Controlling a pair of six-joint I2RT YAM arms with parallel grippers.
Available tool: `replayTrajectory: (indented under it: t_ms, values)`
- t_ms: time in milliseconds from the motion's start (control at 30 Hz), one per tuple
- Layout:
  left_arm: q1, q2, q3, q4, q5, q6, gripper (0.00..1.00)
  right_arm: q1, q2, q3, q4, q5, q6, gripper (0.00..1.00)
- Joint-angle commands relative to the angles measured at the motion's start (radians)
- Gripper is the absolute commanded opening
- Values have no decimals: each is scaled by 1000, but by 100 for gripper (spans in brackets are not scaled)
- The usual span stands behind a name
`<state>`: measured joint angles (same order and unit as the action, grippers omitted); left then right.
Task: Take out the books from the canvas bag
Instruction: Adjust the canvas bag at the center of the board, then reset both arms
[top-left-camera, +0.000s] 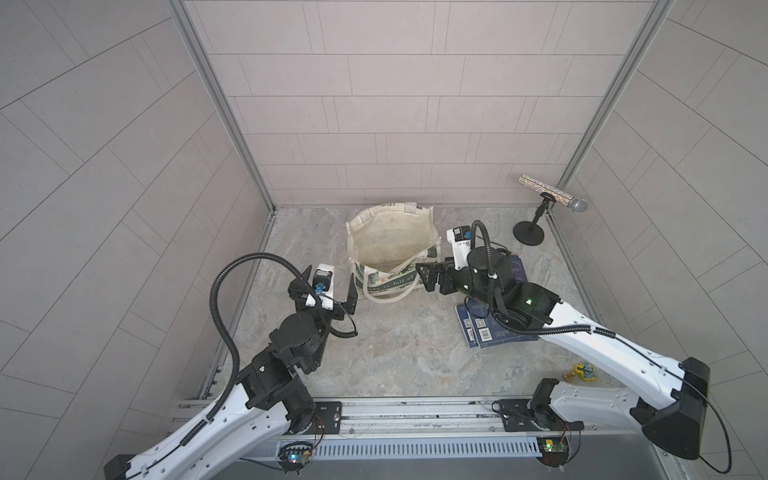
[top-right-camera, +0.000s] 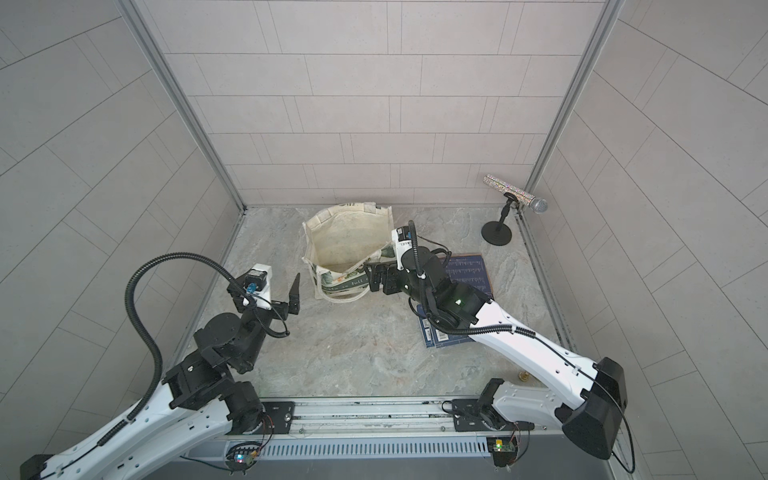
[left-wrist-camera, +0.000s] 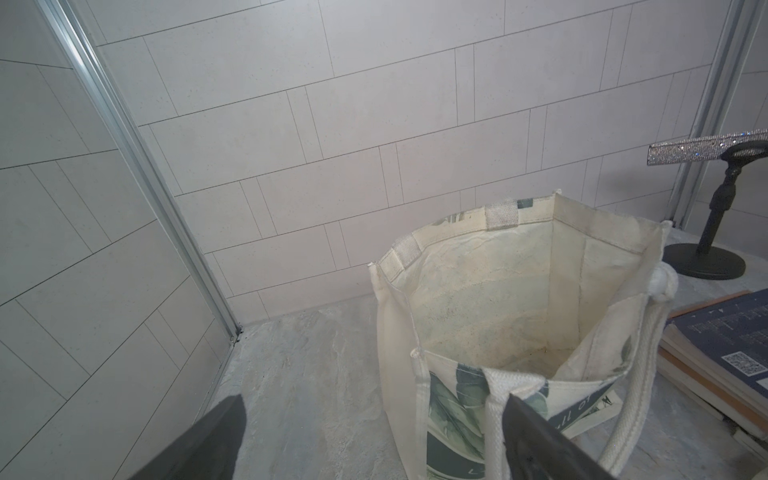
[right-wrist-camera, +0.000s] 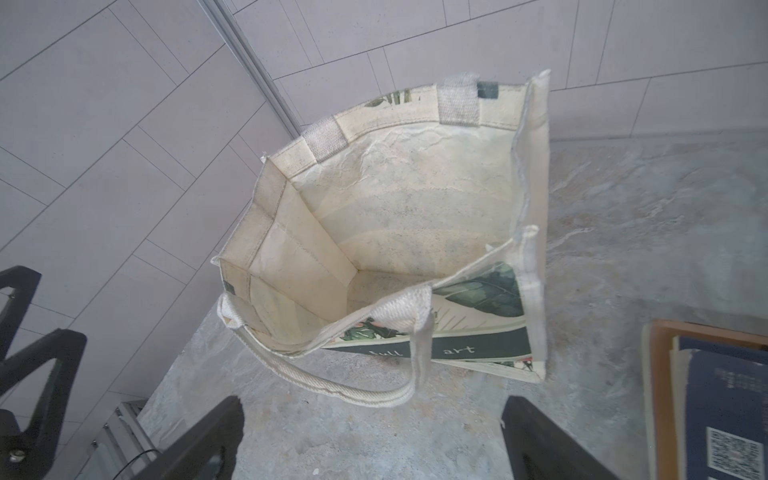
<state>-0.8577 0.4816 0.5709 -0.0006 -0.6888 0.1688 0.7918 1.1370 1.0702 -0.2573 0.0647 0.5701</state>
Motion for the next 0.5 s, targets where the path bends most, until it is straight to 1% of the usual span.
replayTrajectory:
  t_ms: [0, 67, 100, 133, 200, 267, 300, 333, 367, 467]
  values:
    - [6, -31, 13, 13, -52, -44, 100, 3, -79, -16, -52, 119, -123, 100]
    - [6, -44, 17, 13, -89, -53, 100, 1, -119, -23, -77, 190, -176, 100]
    - [6, -49, 20, 11, -119, -57, 100, -1, -143, -34, -78, 225, -225, 100]
    - [6, -49, 24, 9, -145, -55, 100, -2, -165, -49, -76, 275, -259, 100]
    - [7, -29, 43, -19, -201, -57, 100, -13, -224, -96, -69, 419, -312, 99]
    - [20, 3, 70, -93, -231, -82, 100, -47, -286, -170, -20, 515, -384, 100]
    - [43, 23, 80, -143, -223, -110, 100, -80, -323, -220, 16, 549, -421, 100]
    - [75, 39, 85, -177, -208, -143, 100, -113, -352, -258, 42, 567, -442, 100]
    - [123, 57, 84, -210, -168, -177, 100, -154, -387, -300, 76, 584, -451, 100]
    - [335, 116, 72, -253, 19, -295, 100, -261, -450, -430, 196, 614, -467, 100]
